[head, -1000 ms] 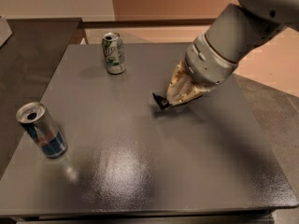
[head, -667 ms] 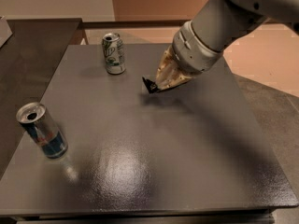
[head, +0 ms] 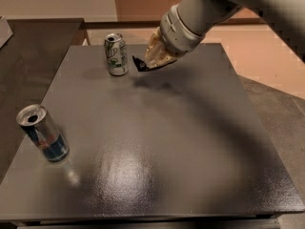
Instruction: Move rxbar chocolate near 7up can
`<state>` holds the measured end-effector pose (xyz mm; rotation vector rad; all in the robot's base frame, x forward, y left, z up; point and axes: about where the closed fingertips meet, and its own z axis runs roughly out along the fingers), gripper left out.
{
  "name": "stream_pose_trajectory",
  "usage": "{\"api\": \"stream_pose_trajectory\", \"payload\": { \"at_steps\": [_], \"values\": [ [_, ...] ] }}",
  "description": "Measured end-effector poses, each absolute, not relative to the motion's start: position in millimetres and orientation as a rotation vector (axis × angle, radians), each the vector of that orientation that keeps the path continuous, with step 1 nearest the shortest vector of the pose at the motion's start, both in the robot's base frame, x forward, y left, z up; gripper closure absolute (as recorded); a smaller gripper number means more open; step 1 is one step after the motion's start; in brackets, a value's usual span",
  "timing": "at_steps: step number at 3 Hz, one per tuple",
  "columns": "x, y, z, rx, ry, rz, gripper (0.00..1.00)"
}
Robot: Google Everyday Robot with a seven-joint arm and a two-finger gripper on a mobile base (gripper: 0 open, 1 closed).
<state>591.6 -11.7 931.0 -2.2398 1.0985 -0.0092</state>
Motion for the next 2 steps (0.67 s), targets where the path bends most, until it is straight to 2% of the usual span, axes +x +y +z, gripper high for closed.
{"api": "stream_pose_trajectory", "payload": {
  "at_steps": [1, 2],
  "values": [
    [623.2, 2.5, 918.5, -2.246, 1.072, 0.010, 1.00],
    [644.5, 15.4, 903.8, -2.269, 1.056, 0.036, 0.82]
  ]
}}
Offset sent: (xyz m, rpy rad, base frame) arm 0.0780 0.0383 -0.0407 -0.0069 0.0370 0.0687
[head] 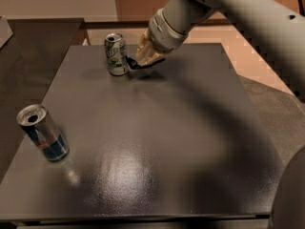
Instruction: Move rxbar chocolate near 7up can
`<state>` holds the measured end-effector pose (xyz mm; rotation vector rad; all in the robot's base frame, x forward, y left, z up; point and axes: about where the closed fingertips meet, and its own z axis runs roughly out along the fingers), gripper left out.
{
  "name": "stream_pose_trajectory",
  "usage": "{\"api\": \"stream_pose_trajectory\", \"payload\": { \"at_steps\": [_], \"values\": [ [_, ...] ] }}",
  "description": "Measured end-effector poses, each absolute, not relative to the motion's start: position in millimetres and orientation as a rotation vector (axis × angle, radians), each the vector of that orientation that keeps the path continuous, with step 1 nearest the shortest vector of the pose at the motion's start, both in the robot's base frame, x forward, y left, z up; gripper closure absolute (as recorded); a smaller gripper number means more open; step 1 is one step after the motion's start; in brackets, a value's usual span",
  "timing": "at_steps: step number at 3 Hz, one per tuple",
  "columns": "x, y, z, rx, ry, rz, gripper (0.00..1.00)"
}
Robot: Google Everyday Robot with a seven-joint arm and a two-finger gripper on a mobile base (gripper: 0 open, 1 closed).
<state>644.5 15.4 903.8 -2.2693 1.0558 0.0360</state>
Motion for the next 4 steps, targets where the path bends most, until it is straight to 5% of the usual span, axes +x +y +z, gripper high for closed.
{"api": "stream_pose_trajectory", "payload": {
  "at_steps": [3, 4],
  "values": [
    [651.2, 28.8, 886.4, -2.307, 1.032, 0.077, 0.13],
    [651.0, 30.4, 884.8, -2.309, 1.031, 0.081, 0.00]
  ]
}}
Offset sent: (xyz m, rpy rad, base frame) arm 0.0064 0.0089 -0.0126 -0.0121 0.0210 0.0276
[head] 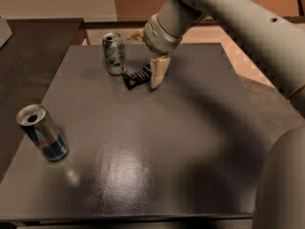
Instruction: Move rxbar chocolate near 7up can
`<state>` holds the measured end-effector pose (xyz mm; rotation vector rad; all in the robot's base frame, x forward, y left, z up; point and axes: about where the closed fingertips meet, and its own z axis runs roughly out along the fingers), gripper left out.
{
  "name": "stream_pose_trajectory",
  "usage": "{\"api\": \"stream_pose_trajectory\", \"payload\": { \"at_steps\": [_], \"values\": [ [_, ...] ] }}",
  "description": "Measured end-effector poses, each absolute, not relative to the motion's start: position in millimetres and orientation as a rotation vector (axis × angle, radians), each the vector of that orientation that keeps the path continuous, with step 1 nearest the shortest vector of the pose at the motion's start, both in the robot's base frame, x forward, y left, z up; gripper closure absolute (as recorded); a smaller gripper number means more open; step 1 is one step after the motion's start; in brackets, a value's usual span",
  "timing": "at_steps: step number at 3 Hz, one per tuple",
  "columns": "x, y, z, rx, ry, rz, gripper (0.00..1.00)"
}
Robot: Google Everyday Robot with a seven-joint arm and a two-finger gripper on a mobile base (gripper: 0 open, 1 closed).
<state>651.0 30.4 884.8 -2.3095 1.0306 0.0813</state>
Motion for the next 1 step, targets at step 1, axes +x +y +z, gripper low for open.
{"api": "stream_pose_trajectory", "payload": {
  "at_steps": [1],
  "values": [
    [651.0, 30.5, 884.7, -2.310, 1.031, 0.081, 0.00]
  ]
}}
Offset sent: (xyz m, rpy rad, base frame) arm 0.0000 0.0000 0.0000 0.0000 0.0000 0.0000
